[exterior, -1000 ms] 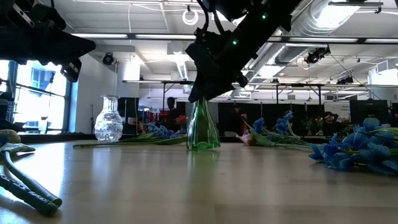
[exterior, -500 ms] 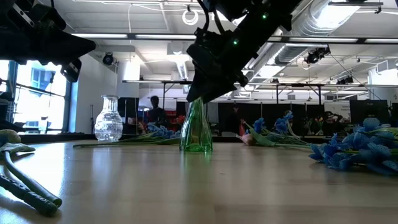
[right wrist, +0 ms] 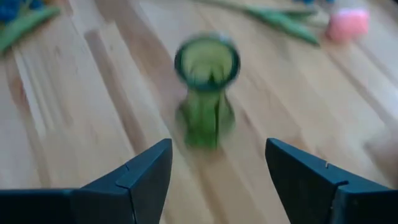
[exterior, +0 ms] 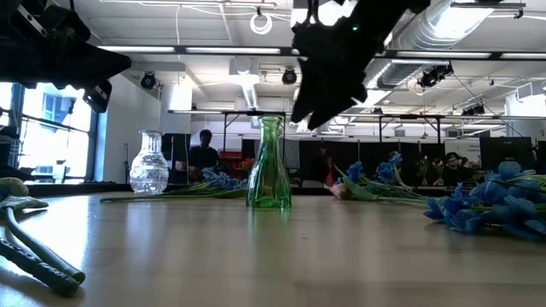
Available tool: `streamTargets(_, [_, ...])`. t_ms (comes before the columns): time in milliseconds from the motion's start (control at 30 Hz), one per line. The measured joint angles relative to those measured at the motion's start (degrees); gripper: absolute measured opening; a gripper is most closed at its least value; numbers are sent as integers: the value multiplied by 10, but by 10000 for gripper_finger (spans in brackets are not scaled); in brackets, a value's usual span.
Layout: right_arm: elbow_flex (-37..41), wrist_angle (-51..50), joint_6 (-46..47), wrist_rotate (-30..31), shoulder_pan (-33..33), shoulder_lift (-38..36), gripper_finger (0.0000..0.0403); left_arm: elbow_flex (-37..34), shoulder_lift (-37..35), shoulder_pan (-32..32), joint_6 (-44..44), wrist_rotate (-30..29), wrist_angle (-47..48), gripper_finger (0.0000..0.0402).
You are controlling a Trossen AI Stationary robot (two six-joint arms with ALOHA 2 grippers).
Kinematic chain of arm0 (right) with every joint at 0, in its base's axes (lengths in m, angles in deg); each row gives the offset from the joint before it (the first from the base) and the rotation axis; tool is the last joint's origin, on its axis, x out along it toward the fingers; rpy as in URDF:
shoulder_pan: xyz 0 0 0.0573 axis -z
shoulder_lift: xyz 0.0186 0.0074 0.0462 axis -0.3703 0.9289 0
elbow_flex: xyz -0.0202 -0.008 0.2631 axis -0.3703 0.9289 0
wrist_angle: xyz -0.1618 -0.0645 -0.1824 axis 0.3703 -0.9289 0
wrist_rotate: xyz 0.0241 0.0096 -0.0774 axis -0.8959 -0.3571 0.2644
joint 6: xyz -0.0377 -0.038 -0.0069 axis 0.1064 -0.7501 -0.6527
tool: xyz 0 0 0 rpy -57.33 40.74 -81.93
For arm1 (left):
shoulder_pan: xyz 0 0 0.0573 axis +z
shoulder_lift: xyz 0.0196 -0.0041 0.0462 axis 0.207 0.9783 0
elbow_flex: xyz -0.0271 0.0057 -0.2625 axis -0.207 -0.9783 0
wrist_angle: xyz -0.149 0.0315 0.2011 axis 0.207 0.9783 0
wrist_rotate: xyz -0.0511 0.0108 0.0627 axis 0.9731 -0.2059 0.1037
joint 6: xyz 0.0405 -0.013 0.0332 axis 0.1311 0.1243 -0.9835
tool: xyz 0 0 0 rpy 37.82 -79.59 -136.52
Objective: Sort flowers into vase by color
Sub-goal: Put the pink tulip into the green vase
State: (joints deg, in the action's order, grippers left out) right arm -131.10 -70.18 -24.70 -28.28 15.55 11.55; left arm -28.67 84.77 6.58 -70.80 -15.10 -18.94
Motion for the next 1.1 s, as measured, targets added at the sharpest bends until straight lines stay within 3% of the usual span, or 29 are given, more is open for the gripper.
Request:
streamTargets(267, [0,-187,125,-19,-65,-41,254,0,0,0,0,0,0,0])
streamTargets(467, [1,-312,255,-123,-136,-49,254,0,0,0,0,0,0,0])
streamTargets(900, [97,-298,546,-331,-283,-48,254,0,0,0,-6,0,0,0])
streamTargets(1100, [152,-197,567,-325,-305,-48,250,0,0,0,-6,0,0,0])
